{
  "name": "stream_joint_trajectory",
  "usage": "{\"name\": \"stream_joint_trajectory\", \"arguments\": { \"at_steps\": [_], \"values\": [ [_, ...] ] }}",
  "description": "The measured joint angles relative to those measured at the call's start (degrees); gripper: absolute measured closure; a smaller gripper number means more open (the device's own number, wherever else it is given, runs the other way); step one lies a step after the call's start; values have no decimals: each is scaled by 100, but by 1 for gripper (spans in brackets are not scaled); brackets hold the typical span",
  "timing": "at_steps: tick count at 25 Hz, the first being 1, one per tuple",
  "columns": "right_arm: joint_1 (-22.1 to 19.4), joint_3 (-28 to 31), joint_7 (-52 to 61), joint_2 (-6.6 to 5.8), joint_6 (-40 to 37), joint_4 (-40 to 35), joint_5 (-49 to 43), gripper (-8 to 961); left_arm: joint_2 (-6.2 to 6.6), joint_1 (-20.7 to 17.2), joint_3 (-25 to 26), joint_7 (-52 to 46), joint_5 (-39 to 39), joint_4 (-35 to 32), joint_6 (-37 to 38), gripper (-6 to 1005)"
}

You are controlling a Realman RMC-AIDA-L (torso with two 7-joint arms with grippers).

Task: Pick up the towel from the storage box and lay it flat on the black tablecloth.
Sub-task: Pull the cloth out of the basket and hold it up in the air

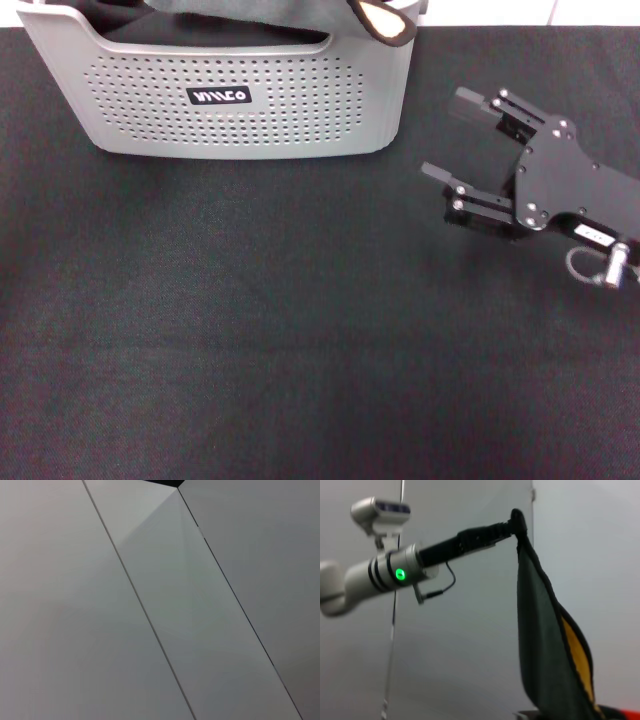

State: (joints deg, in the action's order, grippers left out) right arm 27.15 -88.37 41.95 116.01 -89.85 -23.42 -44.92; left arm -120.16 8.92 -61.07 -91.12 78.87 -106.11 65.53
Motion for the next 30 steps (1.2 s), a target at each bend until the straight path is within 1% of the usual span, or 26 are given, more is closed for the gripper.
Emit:
{"name": "stream_joint_trajectory", "arguments": {
  "at_steps": [3,8,11,12,14,15,17,19,20,21,23,24,25,30],
  "values": [
    [-55,4,-671,11,225,-159,24,90,1,-40,38,3,-14,3,3,964],
    [-435,-16,-1762,17,582,-643,323,173,-5,-51,158,-28,-179,27,-24,964],
    [-510,-24,-1956,18,659,-733,415,173,-5,-45,308,-20,-342,140,-28,965],
    [-601,-33,-2412,18,890,-880,541,173,0,-29,355,-9,-375,223,-19,965],
    [-574,-42,-2676,18,1160,-927,563,173,5,8,375,-4,-366,308,-8,965],
    [-546,-60,-2796,18,1317,-960,567,173,8,100,400,15,-295,509,-10,965],
    [-504,-188,-3048,17,1666,-1071,653,173,9,134,445,37,-292,600,-11,965],
    [-491,-398,-3281,17,1912,-1205,827,173,9,149,504,62,-309,665,-4,965],
    [-486,-604,-3521,18,2148,-1329,1032,173,10,150,521,68,-322,679,3,965],
    [-486,-604,-3521,18,2148,-1329,1032,173,10,150,525,70,-324,685,4,965],
    [-463,-878,-3828,18,2481,-1501,1298,173,11,148,526,71,-327,687,5,965],
    [-463,-878,-3828,18,2481,-1501,1298,172,11,143,526,72,-330,686,5,965],
    [-372,-1071,-4119,18,2724,-1593,1544,172,10,138,526,72,-331,685,4,965],
    [-200,-1087,-4230,18,2927,-1702,1601,172,11,98,531,75,-338,704,9,965]
  ]
}}
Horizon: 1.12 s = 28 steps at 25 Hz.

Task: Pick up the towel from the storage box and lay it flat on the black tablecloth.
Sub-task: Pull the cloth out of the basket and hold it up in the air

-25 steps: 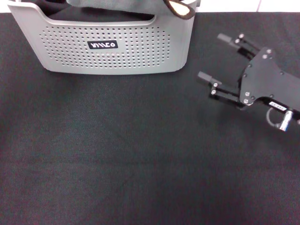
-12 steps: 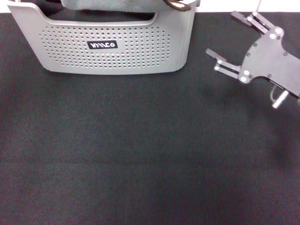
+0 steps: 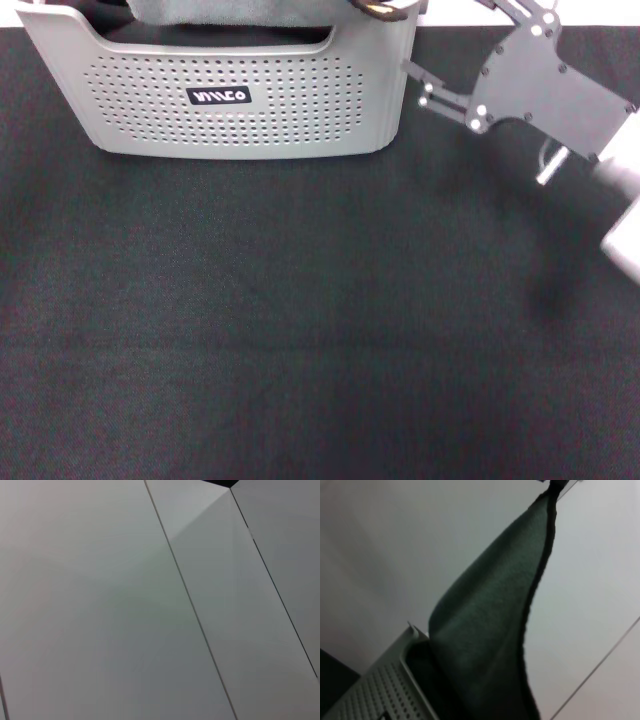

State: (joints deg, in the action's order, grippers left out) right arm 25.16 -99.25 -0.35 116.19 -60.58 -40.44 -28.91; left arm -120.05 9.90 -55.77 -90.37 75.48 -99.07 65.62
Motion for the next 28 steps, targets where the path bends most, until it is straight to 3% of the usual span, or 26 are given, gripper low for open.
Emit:
{"name": "stream_joint_trajectory", "arguments": {
  "at_steps": [8,14,19,28],
  "values": [
    [456,34,-48,0,534,39,1,172,0,3,-23,14,-5,129,21,965],
    [541,-26,-61,0,561,46,5,219,0,42,-15,67,-8,195,125,965],
    [593,-143,-64,0,628,52,5,449,0,47,3,81,-8,195,142,965],
    [620,-313,-69,0,707,56,-3,588,0,47,5,81,-8,195,145,966]
  ]
}}
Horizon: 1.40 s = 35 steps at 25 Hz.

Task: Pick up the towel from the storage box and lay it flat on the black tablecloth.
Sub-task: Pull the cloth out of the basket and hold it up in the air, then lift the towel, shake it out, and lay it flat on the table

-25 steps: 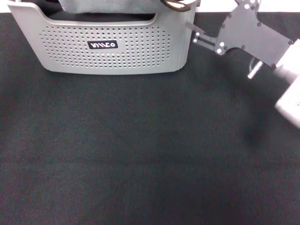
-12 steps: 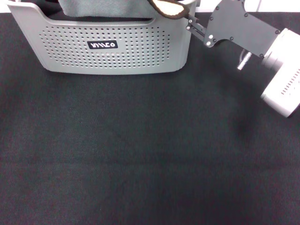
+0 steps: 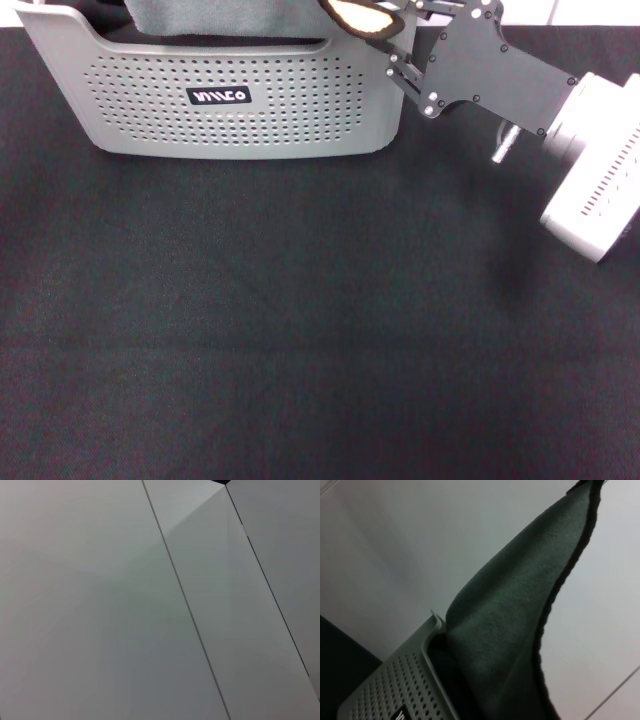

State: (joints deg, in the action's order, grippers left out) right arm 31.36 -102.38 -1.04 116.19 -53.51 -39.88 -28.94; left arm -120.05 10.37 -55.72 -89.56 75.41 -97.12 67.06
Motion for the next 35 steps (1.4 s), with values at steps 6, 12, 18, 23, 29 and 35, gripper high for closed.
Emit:
{"name": "stream_joint_trajectory", "arguments": {
  "at_steps": [6,12,18,23,29,35],
  "values": [
    [7,-86,-7,0,44,-10,3,621,0,0,0,0,0,0,0,966],
    [53,-129,-10,0,179,-57,31,654,0,0,0,0,0,0,-1,966],
    [46,-213,-2,0,149,-78,99,773,0,-9,0,0,0,5,-1,966],
    [-29,-543,29,0,132,-97,494,915,-4,-71,0,0,0,14,1,966],
    [-591,-876,610,-11,-79,-578,859,946,8,-194,245,-105,0,24,355,966],
    [-1472,-938,2567,-203,-1566,-948,736,946,59,-68,1435,-1120,-34,246,2129,966]
  ]
}}
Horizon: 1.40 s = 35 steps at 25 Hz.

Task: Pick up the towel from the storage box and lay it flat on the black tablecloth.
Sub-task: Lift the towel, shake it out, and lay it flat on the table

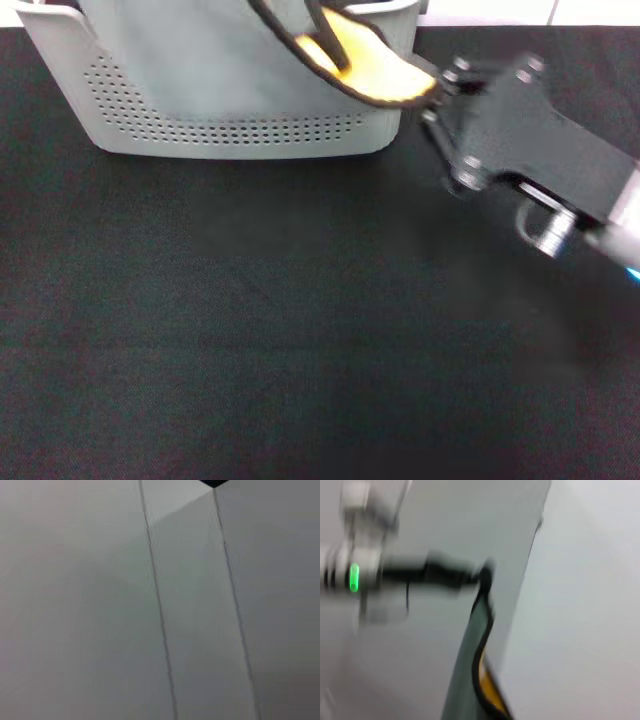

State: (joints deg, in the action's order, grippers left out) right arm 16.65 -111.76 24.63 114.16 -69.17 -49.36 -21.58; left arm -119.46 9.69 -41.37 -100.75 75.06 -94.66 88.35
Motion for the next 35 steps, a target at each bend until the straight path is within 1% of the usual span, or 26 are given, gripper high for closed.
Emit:
{"name": "stream_joint_trajectory", "arguments": {
  "at_steps": [1,2,3,5,6,7,10,12,14,15,17,18,19,20,21,23,24,25,26,28,31,33,35],
  "values": [
    [-109,39,379,-35,-288,15,-62,946,34,9,131,-122,-3,57,313,966],
    [-213,101,832,-81,-592,38,-174,946,60,12,184,-186,-11,92,467,966],
    [-289,158,1194,-119,-798,52,-270,946,112,17,264,-306,-44,168,740,966],
    [-371,297,1806,-187,-1181,122,-504,946,267,30,329,-524,-143,372,1224,966],
    [-408,410,2150,-215,-1417,195,-641,946,375,57,334,-653,-227,578,1550,966],
    [-437,521,2402,-228,-1607,267,-744,946,450,86,333,-706,-275,750,1715,966],
    [-467,817,3025,-235,-2086,458,-1070,946,720,216,341,-788,-576,1587,2344,966],
    [-468,949,3348,-236,-2284,507,-1296,946,977,302,288,-763,-798,2302,2678,967],
    [-469,1016,3558,-238,-2386,524,-1492,946,1188,318,90,-682,-887,2850,2788,967],
    [-473,1031,3627,-239,-2430,532,-1569,946,1276,305,-65,-614,-922,3099,2803,967],
    [-503,1079,3671,-244,-2494,567,-1654,946,1363,260,-319,-403,-967,3360,2808,967],
    [-517,1124,3672,-244,-2507,598,-1669,946,1367,242,-404,-299,-972,3452,2810,967],
    [-534,1196,3667,-242,-2516,640,-1676,946,1342,239,-426,-220,-968,3519,2811,967],
    [-541,1291,3649,-238,-2527,676,-1682,946,1250,264,-439,-80,-911,3640,2810,967],
    [-539,1412,3625,-232,-2539,706,-1700,946,1250,264,-439,-80,-911,3640,2810,967],
    [-508,1612,3602,-227,-2552,720,-1777,946,1125,361,-412,73,-766,3795,2803,967],
    [-471,1747,3601,-225,-2558,720,-1844,946,1078,442,-376,154,-630,3899,2802,967],
    [-402,1976,3658,-230,-2616,698,-1975,946,1025,624,-297,288,-345,4136,2799,967],
    [-383,2039,3702,-242,-2654,683,-2011,945,1025,624,-297,288,-345,4136,2799,967],
    [-375,2062,3763,-266,-2720,667,-2034,945,1028,805,-264,389,-98,4402,2799,967],
    [-402,2092,3965,-350,-2937,653,-2180,945,1107,940,-344,524,119,4648,2814,967],
    [-433,2159,4063,-399,-3138,674,-2386,945,1194,924,-562,581,116,4661,2827,967],
    [-449,2268,4197,-450,-3368,710,-2612,945,1326,901,-930,598,23,4661,2840,967]
  ]
}}
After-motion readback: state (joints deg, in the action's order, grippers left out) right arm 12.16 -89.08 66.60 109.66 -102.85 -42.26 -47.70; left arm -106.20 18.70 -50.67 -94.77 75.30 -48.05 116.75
